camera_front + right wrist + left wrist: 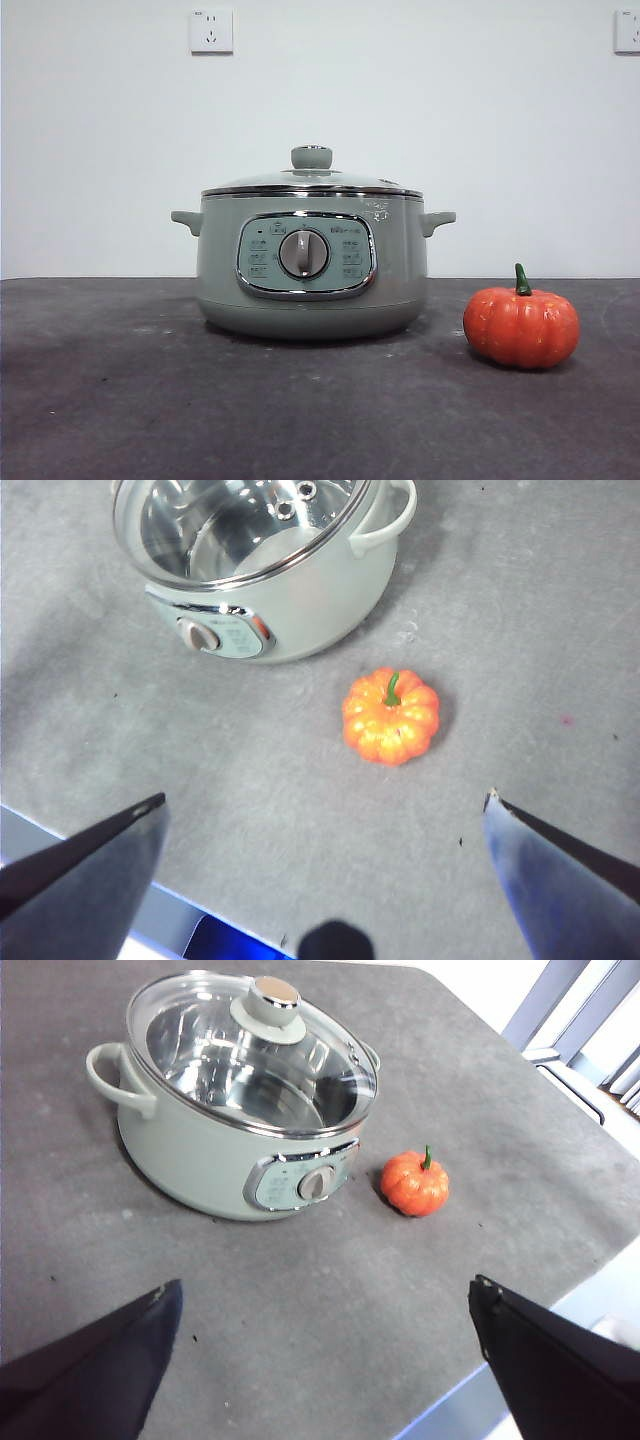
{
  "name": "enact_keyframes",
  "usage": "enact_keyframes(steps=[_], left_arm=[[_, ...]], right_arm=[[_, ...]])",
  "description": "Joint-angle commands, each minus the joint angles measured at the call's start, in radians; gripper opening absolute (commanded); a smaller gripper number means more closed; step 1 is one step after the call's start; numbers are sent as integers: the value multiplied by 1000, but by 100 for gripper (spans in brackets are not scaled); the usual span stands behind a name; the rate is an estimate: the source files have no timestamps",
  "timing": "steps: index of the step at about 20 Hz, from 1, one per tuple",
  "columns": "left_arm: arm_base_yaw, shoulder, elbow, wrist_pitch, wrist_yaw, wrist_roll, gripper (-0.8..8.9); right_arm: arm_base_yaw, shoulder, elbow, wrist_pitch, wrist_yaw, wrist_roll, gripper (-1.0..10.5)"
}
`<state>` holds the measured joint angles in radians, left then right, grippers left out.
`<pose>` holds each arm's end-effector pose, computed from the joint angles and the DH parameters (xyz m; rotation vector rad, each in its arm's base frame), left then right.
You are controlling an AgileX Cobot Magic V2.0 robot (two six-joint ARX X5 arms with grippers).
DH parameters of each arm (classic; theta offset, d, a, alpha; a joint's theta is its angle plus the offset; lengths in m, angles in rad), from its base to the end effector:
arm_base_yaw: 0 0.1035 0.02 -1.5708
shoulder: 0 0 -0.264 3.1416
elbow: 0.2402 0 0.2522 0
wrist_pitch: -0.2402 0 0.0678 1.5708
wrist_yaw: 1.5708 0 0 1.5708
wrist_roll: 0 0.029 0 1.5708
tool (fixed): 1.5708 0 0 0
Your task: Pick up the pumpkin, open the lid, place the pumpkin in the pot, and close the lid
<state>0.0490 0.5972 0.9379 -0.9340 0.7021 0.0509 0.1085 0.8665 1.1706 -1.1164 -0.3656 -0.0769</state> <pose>0.0879 -0.0144 0.3401 -0.1736 0.5449 -0.6471 0.1282 0.0244 0.3664 0.0338 0.7947 0.4782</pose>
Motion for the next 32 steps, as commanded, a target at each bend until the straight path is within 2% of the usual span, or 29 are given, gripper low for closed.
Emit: enact_keyframes(steps=[1, 4, 6, 10, 13, 16, 19, 26, 29, 32], left_arm=[[-4, 0, 0, 32, 4, -2, 482], [-4, 0, 1, 45, 5, -6, 482], [-4, 0, 1, 44, 3, -6, 482], [-4, 1, 1, 42, -103, -6, 506], [-4, 3, 1, 43, -122, -6, 536], [-4, 14, 1, 43, -130, -6, 536], [-4, 24, 1, 43, -127, -6, 536], [-4, 24, 1, 43, -127, -6, 535], [-4, 24, 1, 43, -125, -6, 535], [-4, 24, 1, 43, -125, -6, 535]], right_arm=[[18, 67, 1, 41, 2, 15, 691], [53, 195, 1, 78, 19, 18, 691], [87, 291, 1, 101, 76, 19, 691], [137, 469, 1, 169, 143, 19, 692], [163, 578, 1, 211, 209, 19, 693], [178, 664, 1, 256, 219, 20, 693], [197, 736, 1, 292, 266, 24, 693], [252, 827, 1, 346, 272, 37, 689], [267, 859, 1, 356, 321, 53, 684], [267, 887, 1, 358, 321, 60, 593]])
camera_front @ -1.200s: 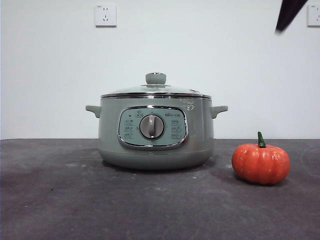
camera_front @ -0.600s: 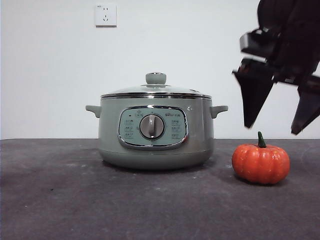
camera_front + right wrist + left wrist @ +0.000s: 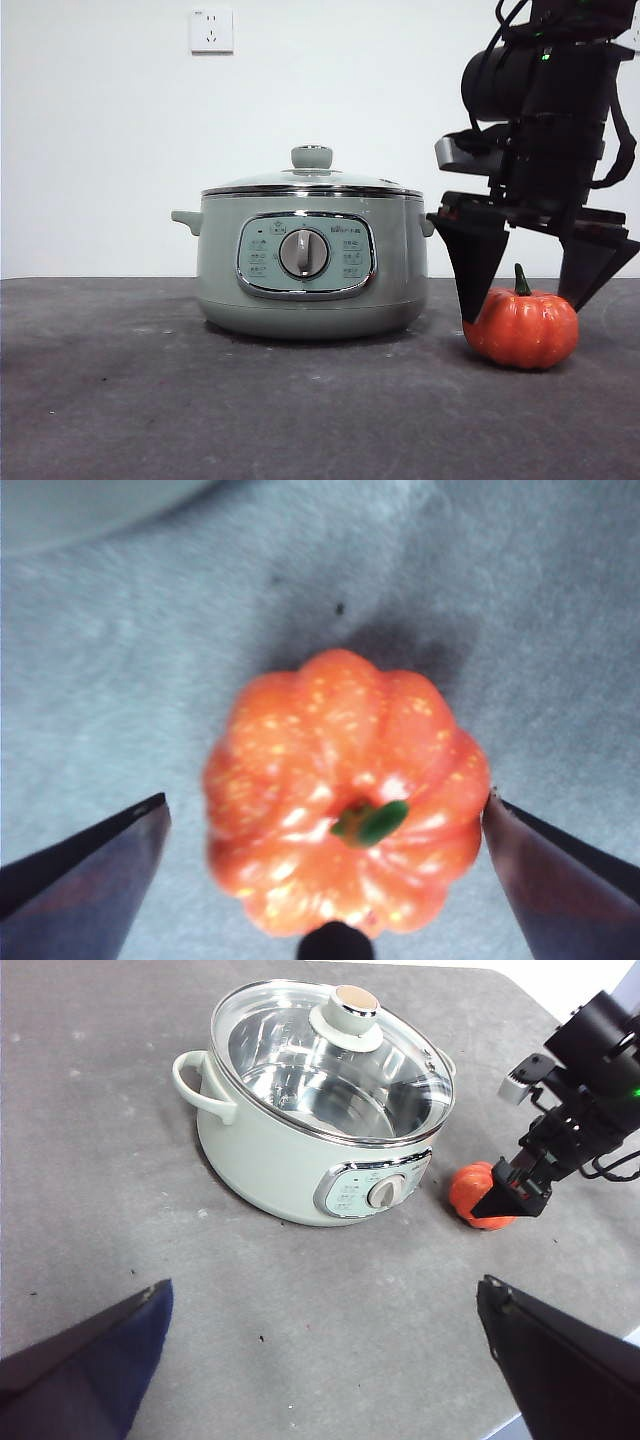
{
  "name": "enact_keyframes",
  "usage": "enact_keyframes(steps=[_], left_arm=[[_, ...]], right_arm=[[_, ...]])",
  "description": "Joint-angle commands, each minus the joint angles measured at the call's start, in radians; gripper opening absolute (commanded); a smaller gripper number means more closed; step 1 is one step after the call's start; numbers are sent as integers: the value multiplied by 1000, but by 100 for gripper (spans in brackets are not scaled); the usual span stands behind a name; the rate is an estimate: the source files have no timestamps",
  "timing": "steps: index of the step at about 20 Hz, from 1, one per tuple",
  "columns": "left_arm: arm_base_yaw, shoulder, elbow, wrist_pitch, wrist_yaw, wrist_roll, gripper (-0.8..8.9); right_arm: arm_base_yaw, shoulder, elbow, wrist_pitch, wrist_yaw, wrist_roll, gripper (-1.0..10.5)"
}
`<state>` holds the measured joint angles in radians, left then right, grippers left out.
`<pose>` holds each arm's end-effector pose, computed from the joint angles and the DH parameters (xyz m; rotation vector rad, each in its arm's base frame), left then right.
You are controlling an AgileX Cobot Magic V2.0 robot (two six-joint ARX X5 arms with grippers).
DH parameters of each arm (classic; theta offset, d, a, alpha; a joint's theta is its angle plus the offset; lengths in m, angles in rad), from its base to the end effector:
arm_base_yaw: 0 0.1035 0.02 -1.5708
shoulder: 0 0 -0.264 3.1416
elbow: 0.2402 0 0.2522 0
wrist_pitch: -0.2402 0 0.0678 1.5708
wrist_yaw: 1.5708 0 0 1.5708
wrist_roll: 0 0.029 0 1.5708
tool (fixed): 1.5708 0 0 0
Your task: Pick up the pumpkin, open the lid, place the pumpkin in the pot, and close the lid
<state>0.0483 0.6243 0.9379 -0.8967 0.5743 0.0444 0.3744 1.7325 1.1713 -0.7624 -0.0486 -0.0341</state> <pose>0.0979 -0.0110 0.3397 -0.1384 0.5496 -0.5229 0.3024 0.1203 0.1907 -0.2447 1.3092 0.3816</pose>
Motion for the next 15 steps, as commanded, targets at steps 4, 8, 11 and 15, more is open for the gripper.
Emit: enact_keyframes(steps=[4, 8, 11, 15], left_arm=[[-3, -3, 1, 6, 2, 1, 535], [-3, -3, 1, 6, 3, 1, 535], [-3, -3, 1, 11, 5, 1, 535], [-4, 23, 5, 62, 9, -23, 532]], right_arm=[[1, 22, 0, 11, 0, 17, 203], [0, 22, 0, 11, -4, 7, -17], [0, -7, 0, 9, 2, -6, -17], [0, -163, 0, -25, 3, -9, -17]])
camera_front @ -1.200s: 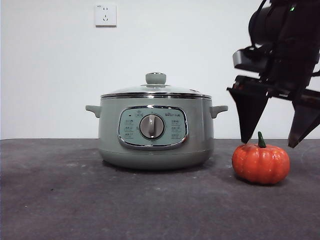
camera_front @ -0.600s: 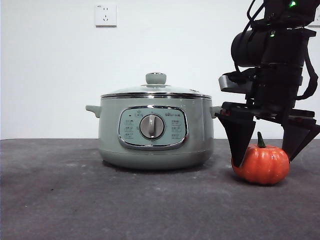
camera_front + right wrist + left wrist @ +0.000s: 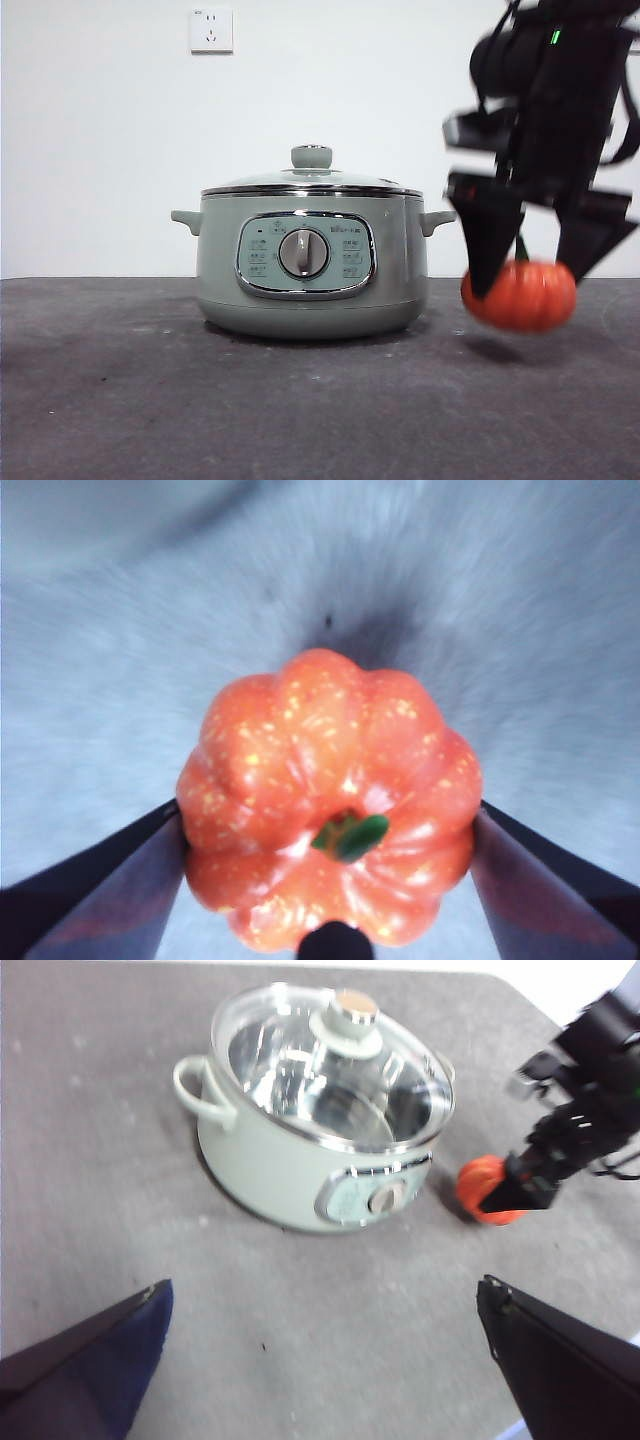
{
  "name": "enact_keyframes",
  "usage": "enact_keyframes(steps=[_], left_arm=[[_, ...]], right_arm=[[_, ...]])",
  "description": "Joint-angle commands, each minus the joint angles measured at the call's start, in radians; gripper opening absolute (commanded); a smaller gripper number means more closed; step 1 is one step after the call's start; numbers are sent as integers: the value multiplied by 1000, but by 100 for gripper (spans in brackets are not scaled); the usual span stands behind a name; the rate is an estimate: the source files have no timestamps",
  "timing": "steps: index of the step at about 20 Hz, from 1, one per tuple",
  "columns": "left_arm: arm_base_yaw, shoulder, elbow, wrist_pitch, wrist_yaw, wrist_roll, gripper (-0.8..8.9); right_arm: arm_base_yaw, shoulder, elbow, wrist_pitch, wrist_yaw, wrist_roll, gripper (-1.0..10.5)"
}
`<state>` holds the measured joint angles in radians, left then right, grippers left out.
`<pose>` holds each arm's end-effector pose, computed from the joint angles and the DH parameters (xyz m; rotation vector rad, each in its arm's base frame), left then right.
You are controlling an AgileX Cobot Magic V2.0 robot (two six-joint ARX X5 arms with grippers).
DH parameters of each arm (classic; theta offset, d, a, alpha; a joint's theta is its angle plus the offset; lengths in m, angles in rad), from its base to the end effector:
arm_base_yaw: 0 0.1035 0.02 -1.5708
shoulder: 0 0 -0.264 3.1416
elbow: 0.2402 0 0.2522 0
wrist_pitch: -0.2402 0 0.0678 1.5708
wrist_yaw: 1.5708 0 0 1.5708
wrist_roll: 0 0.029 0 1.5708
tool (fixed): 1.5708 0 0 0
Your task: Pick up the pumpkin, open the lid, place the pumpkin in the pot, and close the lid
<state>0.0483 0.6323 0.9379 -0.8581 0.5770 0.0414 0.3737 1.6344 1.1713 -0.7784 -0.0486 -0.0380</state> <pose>0.1016 -0.0109 0.3421 -0.1324 0.5207 -0.5257 0.2918 0.1160 0.2196 -0.2348 1.2270 0.3899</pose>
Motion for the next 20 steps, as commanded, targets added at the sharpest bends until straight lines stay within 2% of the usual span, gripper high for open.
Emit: enact_keyframes(steps=[1, 9, 11, 13, 16, 20], left_arm=[[-6, 28, 13, 29, 16, -19, 529], [-130, 338, 203, 154, 19, -19, 512], [-189, 428, 269, 203, -14, -19, 453], [-251, 521, 338, 248, -37, -19, 453], [-343, 663, 439, 311, -126, -18, 474], [-415, 855, 566, 338, -217, -10, 474]], right_arm=[[1, -112, 0, -14, 3, -5, -17], [1, -499, 0, -69, 2, -4, -17], [1, -568, 0, -86, 2, 0, -17], [1, -620, 0, -103, 1, 3, -17], [1, -669, 0, -140, -2, 4, -17], [1, -703, 0, -167, -4, 12, -17]])
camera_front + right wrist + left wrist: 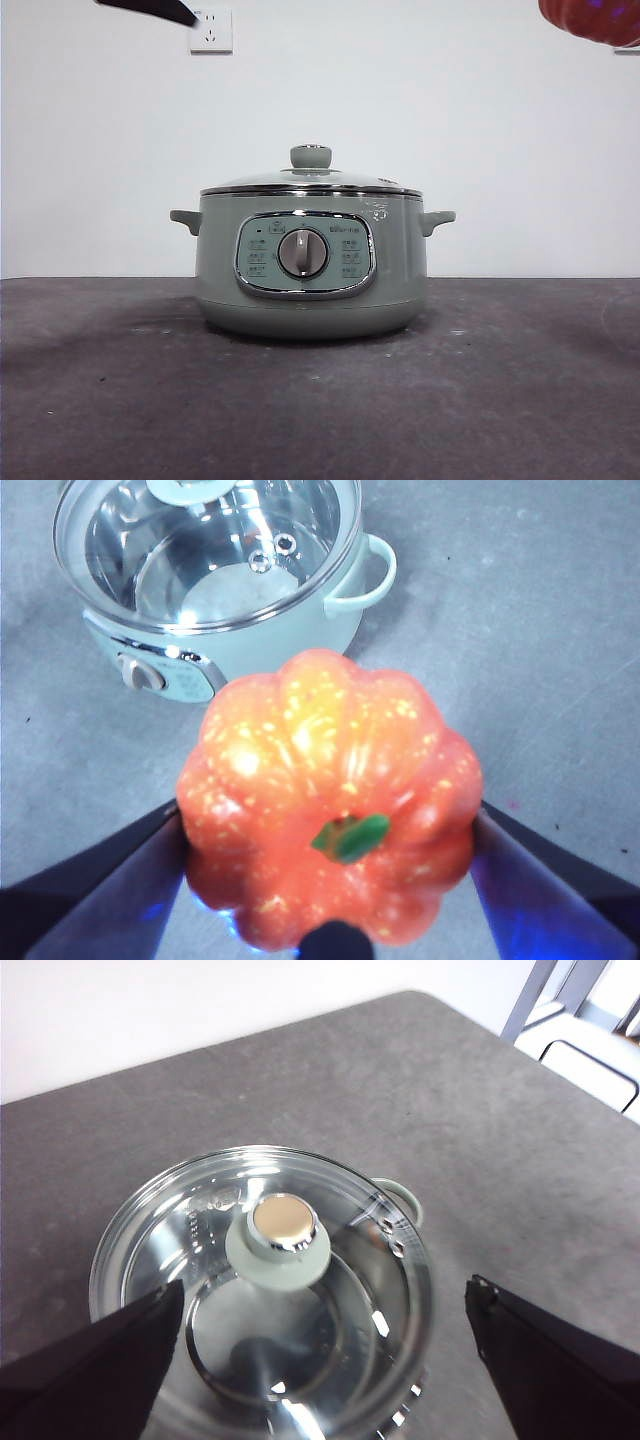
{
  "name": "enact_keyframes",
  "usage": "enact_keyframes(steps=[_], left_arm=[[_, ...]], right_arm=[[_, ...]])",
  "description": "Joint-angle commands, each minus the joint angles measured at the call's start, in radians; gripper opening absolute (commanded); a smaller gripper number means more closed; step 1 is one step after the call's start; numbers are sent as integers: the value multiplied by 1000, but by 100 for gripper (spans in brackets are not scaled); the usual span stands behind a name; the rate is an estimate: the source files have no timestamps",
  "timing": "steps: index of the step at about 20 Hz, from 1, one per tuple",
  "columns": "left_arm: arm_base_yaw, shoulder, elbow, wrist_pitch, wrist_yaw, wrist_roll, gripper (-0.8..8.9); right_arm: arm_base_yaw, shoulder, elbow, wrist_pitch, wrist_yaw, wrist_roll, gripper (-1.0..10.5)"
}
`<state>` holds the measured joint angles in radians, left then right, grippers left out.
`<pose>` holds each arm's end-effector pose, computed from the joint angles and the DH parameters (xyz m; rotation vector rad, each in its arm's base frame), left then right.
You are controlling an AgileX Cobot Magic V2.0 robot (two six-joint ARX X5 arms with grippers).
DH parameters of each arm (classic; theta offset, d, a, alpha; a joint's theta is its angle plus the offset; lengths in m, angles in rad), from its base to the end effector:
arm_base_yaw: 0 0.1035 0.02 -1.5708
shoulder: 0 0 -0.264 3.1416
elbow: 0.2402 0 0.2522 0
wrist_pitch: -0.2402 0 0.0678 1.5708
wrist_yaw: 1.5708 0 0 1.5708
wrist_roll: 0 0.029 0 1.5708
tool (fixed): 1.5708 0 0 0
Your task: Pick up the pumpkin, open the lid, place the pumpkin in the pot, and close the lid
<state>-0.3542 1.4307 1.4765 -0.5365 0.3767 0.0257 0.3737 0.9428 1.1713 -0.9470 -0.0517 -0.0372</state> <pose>0.2858 -0.1171 0.3914 0.0184 0.4923 -0.7223 0.1510 0.0608 0.3674 -0.1511 0.7070 0.4202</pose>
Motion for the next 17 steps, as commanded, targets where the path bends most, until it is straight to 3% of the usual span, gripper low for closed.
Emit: enact_keyframes(steps=[1, 10, 17], left_arm=[[-22, 100, 50, 42, -30, 5, 474], [-84, 367, 97, 229, -102, 10, 474], [-116, 449, 97, 257, -170, 29, 471]], right_arm=[[2, -16, 0, 0, -2, 14, -17], [3, -34, 0, -6, -2, 31, -17], [3, -34, 0, -5, -2, 32, -17]])
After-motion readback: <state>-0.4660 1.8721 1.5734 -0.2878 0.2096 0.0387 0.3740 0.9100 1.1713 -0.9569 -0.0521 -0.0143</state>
